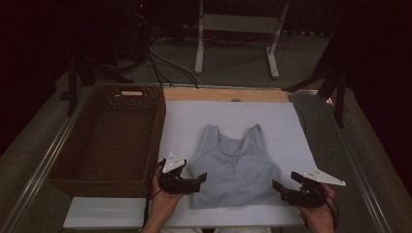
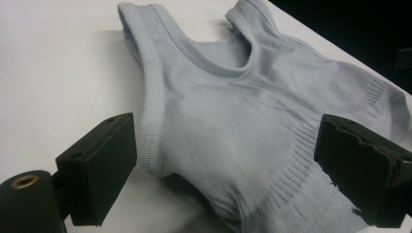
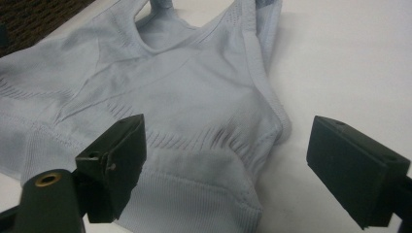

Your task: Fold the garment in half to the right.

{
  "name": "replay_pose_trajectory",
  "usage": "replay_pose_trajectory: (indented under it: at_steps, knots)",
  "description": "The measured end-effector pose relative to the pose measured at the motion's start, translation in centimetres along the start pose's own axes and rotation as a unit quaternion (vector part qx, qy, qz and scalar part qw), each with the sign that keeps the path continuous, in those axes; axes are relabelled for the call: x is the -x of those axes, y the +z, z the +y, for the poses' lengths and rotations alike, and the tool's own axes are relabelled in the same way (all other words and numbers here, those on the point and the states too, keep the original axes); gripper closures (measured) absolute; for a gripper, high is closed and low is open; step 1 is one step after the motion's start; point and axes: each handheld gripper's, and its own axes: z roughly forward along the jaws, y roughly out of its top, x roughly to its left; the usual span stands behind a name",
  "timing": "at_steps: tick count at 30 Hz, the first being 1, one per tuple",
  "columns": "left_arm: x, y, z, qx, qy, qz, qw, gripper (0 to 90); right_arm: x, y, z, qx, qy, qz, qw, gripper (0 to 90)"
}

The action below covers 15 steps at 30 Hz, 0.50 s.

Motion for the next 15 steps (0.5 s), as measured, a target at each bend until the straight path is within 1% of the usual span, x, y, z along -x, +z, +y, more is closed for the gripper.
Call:
replay_pose_trajectory:
  at_steps: [7, 11, 13, 15]
  knots:
    - [-0.3, 0.4, -0.3, -0.008, -0.007, 0.009, 0.9999, 10.2, 0.0, -0.1, 0.0, 0.005, -0.001, -0.002, 1.0000, 14.6]
    - [-0.4, 0.8, -0.7, -0.015, -0.011, 0.009, 0.9998, 10.2, 0.0, -0.2, 0.0, 0.008, -0.001, -0.002, 1.0000, 14.6]
    - [-0.4, 1.0, -0.8, -0.024, -0.009, 0.010, 0.9996, 10.3, 0.0, -0.2, 0.0, 0.009, -0.001, -0.003, 1.0000, 14.6]
    - [-0.3, 1.1, -0.9, -0.026, -0.007, 0.010, 0.9996, 10.3, -0.1, -0.2, 0.0, 0.009, -0.005, -0.005, 0.9999, 14.6]
